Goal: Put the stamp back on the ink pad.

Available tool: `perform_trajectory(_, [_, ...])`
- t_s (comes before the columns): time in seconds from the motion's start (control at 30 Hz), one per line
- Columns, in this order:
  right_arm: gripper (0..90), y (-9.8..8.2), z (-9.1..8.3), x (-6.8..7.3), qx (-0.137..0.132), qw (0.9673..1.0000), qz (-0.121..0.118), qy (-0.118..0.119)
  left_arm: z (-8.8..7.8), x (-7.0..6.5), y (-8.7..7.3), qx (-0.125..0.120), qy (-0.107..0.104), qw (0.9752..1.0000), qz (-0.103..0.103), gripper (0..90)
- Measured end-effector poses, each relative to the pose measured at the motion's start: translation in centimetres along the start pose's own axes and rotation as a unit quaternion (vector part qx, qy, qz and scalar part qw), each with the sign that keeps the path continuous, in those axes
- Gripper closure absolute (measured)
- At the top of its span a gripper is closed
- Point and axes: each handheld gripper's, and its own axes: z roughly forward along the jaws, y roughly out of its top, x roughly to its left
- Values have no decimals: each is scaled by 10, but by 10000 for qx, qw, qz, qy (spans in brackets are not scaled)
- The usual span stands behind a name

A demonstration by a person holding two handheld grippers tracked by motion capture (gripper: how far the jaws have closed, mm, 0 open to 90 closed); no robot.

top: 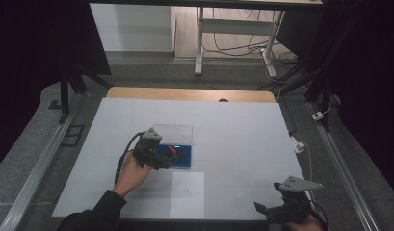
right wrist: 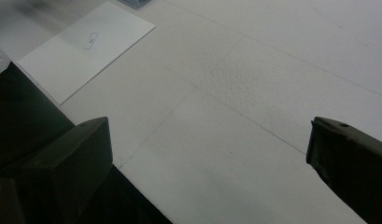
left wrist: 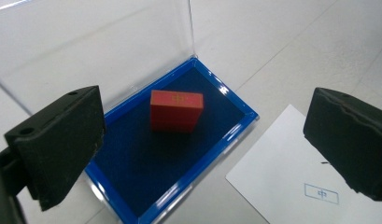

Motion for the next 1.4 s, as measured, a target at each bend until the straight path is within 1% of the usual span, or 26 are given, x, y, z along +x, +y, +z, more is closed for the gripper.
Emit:
perform_trajectory(0.13, [3, 0, 0, 0, -6, 10000, 9, -3, -6, 0, -2, 53, -168, 9998, -10, 0])
perform_trajectory(0.23, [3, 0, 0, -1, -17, 10000, 26, 10, -11, 1, -3, 5, -331, 9994, -16, 0])
perform_trajectory(0.37, [3, 0, 0, -1, -21, 10000, 31, 13, -17, 0, -5, -119, -493, 9987, -11, 0])
perform_trajectory(0.5, [3, 0, 0, -1, -23, 10000, 33, 16, -24, -5, -7, -159, -591, 9981, 9, 0])
perform_trajectory(0.63, [3, 0, 0, -1, -19, 10000, 48, 10, -34, -8, -12, -147, -653, 9977, 89, 0])
perform_trajectory(0.77, [2, 0, 0, -1, -35, 10000, 67, -1, -45, -11, -20, -148, -631, 9978, 134, 0])
perform_trajectory(0.93, [2, 0, 0, -2, -48, 9999, 106, 6, -60, -13, -30, -252, -615, 9978, 80, 0])
perform_trajectory(1.03, [2, 0, 0, -2, -64, 9999, 137, 10, -69, -14, -36, -305, -572, 9979, 98, 0])
perform_trajectory(1.23, [2, 0, -1, -3, -75, 9998, 195, 2, -84, -15, -49, -450, -477, 9978, -6, 0])
perform_trajectory(1.4, [0, 0, -1, -4, -113, 9997, 230, 8, -92, -17, -59, -431, -395, 9983, -58, 0])
